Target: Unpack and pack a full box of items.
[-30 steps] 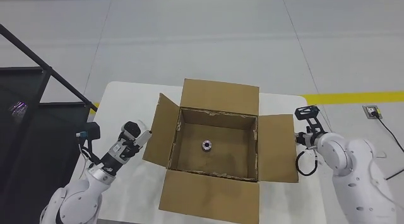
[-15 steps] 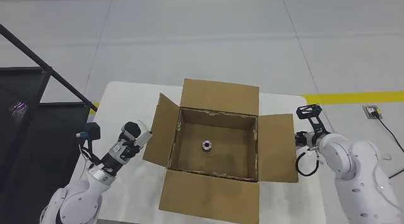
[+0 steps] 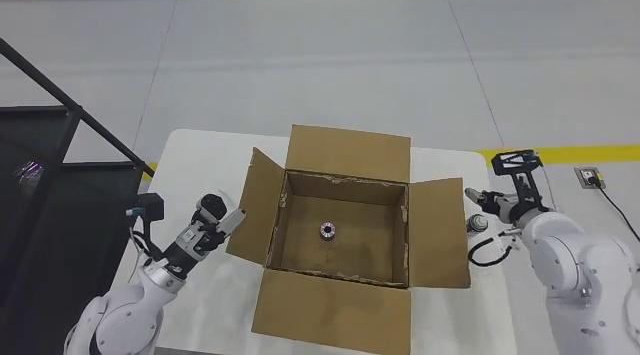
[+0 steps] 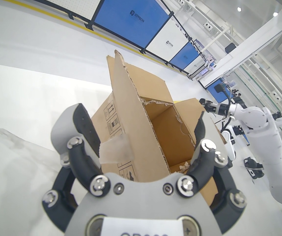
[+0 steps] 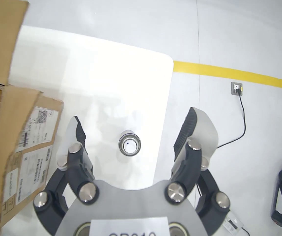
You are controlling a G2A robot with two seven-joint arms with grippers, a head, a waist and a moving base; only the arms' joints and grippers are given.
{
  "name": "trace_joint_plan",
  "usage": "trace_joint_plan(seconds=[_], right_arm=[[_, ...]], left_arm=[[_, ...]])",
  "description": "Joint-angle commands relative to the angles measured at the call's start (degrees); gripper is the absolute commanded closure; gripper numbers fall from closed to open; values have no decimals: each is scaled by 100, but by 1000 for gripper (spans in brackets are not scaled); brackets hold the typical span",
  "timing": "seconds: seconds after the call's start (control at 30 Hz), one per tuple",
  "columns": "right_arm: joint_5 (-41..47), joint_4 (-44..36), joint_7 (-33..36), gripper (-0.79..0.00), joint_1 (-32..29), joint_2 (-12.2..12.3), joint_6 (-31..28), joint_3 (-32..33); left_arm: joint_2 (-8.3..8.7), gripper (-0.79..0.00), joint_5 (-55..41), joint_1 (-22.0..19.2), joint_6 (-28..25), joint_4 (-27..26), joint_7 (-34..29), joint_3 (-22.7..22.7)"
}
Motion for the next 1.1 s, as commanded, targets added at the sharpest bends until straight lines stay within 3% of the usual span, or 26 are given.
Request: trace_joint_plan(seconds=[0.0, 0.17, 0.43, 0.5, 0.67, 1.07], right_arm=[[8, -320, -173, -779, -156, -1, 97, 55], [255, -939, -686, -785, -529, -9, 100, 155], [1633, -1286, -1339, -785, -1025, 13, -841, 593], [1761, -1387, -1157, -785, -1160, 34, -1053, 635], [1761, -1387, -1157, -785, -1160, 34, -1053, 635], [2012, -1497, -1425, -785, -1371, 30, -977, 667]], left_arm=[[7, -785, 2, -2, 51, -36, -92, 19], [26, -785, 5, 18, 180, -224, -282, 28], [32, -785, 51, 82, 148, -302, -34, 28], [33, -785, 42, 113, 42, -307, 106, -9], [54, -785, -20, 140, -402, -328, 151, -68], [50, -785, -43, 169, -378, -389, 280, -72]])
